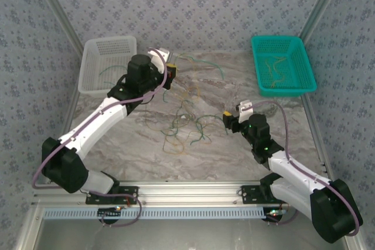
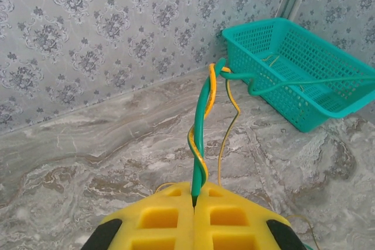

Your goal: Untangle the cables

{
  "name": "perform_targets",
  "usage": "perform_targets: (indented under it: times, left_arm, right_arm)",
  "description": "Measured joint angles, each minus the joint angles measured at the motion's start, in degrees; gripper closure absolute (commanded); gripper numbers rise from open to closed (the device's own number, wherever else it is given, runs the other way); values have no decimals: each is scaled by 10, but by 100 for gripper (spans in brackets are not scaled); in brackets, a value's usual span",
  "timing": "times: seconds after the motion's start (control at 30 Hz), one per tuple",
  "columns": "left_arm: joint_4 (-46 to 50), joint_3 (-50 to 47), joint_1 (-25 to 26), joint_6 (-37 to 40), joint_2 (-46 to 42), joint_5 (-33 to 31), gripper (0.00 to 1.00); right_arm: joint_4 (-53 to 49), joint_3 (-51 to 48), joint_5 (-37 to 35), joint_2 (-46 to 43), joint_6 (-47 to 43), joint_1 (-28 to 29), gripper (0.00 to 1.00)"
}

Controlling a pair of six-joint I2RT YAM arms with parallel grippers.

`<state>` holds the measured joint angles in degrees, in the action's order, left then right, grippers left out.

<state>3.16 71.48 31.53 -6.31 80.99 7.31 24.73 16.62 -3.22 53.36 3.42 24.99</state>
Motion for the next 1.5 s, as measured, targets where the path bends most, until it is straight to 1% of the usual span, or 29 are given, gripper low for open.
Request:
perform_targets:
  times: [0.23, 0.4, 0.57, 0.77, 0.8, 0.9, 1.0, 1.1, 1.23, 1.33, 1.5]
  left_arm:
    - [-4, 13, 0, -14, -1, 22, 100]
    - [-28, 20, 0, -40, -17, 39, 100]
    - [-72, -44, -14, -68, -35, 55, 100]
    - [-90, -136, -28, -96, -35, 91, 100]
    - [-90, -142, -28, -99, -35, 98, 100]
    - [-98, -153, -28, -99, -36, 116, 100]
    - [-104, -169, -28, -98, -44, 129, 100]
    - [-104, -184, -28, -96, -55, 132, 100]
    - [-109, -195, -28, -93, -65, 151, 100]
    - [-115, -204, -28, -92, -73, 168, 100]
    - [-126, -205, -28, -92, -75, 204, 100]
  right_arm:
    - [-3, 9, 2, -2, 0, 0, 36]
    - [-10, 20, 6, -34, 4, 0, 36]
    - [-25, 29, 20, -61, 9, -3, 36]
    - [-33, 49, 88, -63, 6, -4, 35]
    - [-32, 53, 103, -58, 3, -4, 29]
    - [-26, 70, 143, -28, -5, -4, 28]
    - [-17, 86, 166, 5, -9, 0, 28]
    - [-9, 88, 177, 14, -14, 5, 27]
    - [-3, 103, 192, 31, -29, 7, 26]
    - [4, 128, 203, 69, -40, 7, 26]
    - [51, 144, 210, 147, -50, 7, 25]
